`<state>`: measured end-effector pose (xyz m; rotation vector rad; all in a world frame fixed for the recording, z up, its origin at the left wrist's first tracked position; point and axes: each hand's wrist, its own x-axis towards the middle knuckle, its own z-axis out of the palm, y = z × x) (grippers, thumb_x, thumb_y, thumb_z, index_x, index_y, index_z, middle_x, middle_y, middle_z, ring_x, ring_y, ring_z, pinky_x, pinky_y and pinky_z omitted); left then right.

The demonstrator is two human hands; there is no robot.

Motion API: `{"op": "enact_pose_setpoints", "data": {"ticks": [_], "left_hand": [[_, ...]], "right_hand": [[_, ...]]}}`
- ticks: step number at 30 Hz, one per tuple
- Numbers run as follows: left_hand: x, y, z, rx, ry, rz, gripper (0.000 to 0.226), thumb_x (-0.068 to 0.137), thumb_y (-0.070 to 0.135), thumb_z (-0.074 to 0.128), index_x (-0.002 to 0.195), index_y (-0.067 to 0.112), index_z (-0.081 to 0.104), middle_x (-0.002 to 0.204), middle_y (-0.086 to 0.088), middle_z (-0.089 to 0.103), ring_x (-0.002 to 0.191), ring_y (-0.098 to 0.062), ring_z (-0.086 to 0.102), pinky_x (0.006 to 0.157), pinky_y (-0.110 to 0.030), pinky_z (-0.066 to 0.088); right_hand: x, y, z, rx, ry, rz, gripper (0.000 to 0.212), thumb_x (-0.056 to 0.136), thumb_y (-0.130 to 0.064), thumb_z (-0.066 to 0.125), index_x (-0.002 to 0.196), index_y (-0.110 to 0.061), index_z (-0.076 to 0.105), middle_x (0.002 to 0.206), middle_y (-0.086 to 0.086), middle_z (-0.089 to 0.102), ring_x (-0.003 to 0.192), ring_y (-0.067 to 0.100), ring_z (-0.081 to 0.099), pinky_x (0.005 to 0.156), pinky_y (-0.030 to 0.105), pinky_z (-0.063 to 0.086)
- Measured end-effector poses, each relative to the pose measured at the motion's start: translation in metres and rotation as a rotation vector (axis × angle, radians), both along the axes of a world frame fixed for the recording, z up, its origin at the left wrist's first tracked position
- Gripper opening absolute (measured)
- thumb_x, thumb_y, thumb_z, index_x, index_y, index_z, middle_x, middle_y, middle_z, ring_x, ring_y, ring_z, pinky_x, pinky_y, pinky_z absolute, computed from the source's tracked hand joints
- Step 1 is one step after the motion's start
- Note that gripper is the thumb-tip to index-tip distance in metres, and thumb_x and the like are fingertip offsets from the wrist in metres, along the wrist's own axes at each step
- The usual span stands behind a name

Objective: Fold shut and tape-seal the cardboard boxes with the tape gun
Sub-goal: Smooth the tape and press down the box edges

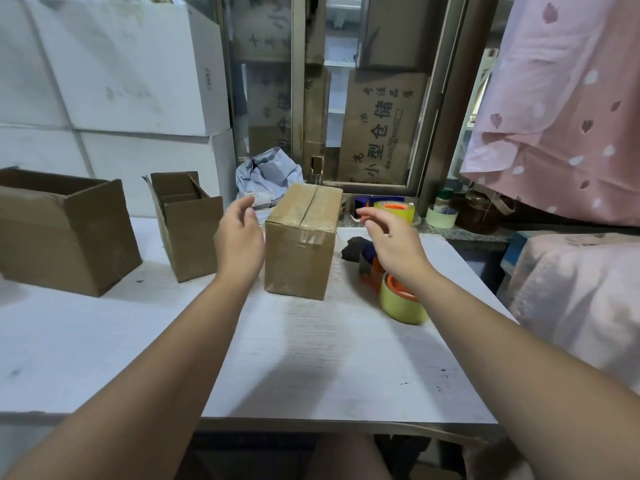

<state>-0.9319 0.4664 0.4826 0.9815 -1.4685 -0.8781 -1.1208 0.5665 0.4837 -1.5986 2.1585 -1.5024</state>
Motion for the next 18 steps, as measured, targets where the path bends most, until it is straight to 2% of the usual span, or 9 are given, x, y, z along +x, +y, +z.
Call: {"op": "enact_pose_setpoints", "data": {"ticks": [3, 6, 8, 12, 14, 18], "left_hand": [[0.004, -0.009, -0.011, 0.186, 0.207, -0.134, 0.031, 0.101, 0.010, 0.037, 0.123, 0.008, 0.059, 0.118, -0.005, 0.063, 0.108, -0.014, 0.059, 0.094, -0.024, 0.044], [0.004, -0.006, -0.018, 0.229, 0.270, -0.210, 0.028, 0.101, 0.009, 0.038, 0.118, 0.007, 0.061, 0.111, -0.007, 0.065, 0.102, -0.012, 0.062, 0.088, -0.022, 0.047], [0.005, -0.005, -0.022, 0.204, 0.267, -0.226, 0.026, 0.100, 0.007, 0.041, 0.114, 0.007, 0.063, 0.107, -0.007, 0.066, 0.098, -0.011, 0.063, 0.086, -0.021, 0.049], [0.006, -0.002, -0.027, 0.139, 0.230, -0.224, 0.023, 0.096, 0.004, 0.050, 0.108, 0.009, 0.068, 0.092, 0.001, 0.070, 0.084, -0.003, 0.065, 0.075, -0.015, 0.052], [0.007, -0.002, -0.028, 0.120, 0.239, -0.225, 0.022, 0.093, 0.002, 0.054, 0.105, 0.010, 0.070, 0.084, 0.006, 0.071, 0.076, 0.000, 0.064, 0.072, -0.014, 0.052], [0.012, -0.003, -0.028, 0.026, 0.160, -0.202, 0.021, 0.089, 0.006, 0.061, 0.096, 0.022, 0.073, 0.080, 0.015, 0.072, 0.076, 0.000, 0.065, 0.077, -0.022, 0.052]], "right_hand": [[0.013, -0.011, 0.000, -0.020, -0.034, 0.067, 0.032, 0.099, -0.016, 0.043, 0.123, -0.024, 0.063, 0.120, -0.007, 0.063, 0.113, 0.012, 0.056, 0.097, 0.030, 0.046], [0.020, -0.018, -0.003, -0.045, -0.118, 0.074, 0.032, 0.097, -0.012, 0.045, 0.118, -0.023, 0.066, 0.119, -0.002, 0.065, 0.111, 0.017, 0.059, 0.097, 0.040, 0.049], [0.023, -0.019, -0.006, -0.051, -0.144, 0.067, 0.031, 0.097, -0.011, 0.046, 0.114, -0.024, 0.068, 0.117, -0.003, 0.066, 0.109, 0.016, 0.060, 0.096, 0.040, 0.049], [0.022, -0.014, -0.009, -0.038, -0.183, 0.049, 0.031, 0.096, -0.008, 0.047, 0.111, -0.022, 0.070, 0.114, -0.005, 0.067, 0.099, 0.006, 0.061, 0.093, 0.030, 0.051], [0.021, -0.012, -0.009, -0.043, -0.204, 0.057, 0.031, 0.096, -0.007, 0.048, 0.112, -0.021, 0.070, 0.110, -0.006, 0.067, 0.098, 0.005, 0.062, 0.092, 0.030, 0.052], [0.016, -0.011, -0.005, 0.003, -0.208, 0.098, 0.030, 0.095, -0.006, 0.050, 0.112, -0.022, 0.070, 0.107, -0.008, 0.067, 0.101, 0.008, 0.061, 0.093, 0.035, 0.052]]}}
